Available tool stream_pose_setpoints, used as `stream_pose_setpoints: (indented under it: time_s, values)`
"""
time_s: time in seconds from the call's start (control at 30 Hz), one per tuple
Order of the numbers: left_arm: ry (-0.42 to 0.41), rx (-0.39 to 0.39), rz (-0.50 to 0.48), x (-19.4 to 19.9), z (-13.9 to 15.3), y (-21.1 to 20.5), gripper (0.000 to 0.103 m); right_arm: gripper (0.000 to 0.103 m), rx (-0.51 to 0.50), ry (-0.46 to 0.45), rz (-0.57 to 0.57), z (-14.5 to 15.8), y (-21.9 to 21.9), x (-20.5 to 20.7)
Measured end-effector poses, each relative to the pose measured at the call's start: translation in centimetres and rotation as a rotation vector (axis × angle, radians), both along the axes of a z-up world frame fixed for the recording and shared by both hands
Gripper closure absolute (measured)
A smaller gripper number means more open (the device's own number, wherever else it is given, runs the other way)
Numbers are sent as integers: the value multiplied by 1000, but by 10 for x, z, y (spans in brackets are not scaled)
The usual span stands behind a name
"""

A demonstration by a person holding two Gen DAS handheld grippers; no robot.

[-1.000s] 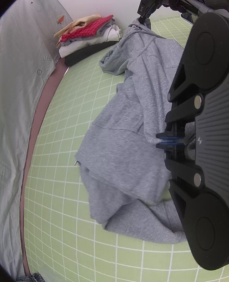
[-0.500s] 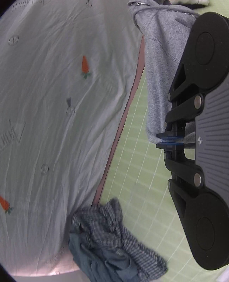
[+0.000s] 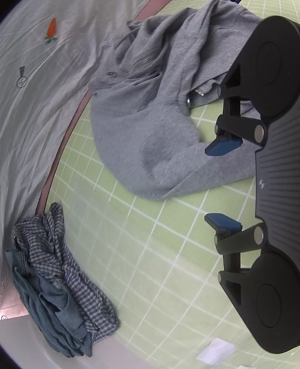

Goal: Fold clothes

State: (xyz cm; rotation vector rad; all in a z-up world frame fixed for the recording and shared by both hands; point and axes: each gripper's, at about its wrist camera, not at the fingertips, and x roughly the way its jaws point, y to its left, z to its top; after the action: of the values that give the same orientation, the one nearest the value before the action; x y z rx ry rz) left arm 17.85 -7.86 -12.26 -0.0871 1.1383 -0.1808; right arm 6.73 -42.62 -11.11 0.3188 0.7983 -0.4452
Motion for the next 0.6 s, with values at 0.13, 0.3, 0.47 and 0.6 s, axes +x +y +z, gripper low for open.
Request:
stream_pose_setpoints:
  time_s: [0.13, 0.3, 0.47, 0.6]
  values:
    - [41, 46, -30, -7, -14, -22, 32, 58, 83, 18, -18, -18, 9, -21]
    - [98, 42, -16, -15, -25, -33, 30, 63, 174, 19, 12, -27, 16, -25]
    - [88, 86, -52, -24, -29, -41, 31, 62, 233, -3, 64, -29, 28, -18]
    - [32, 142, -75, -23, -26, -41, 80, 62, 235, 14, 84, -32, 34, -14]
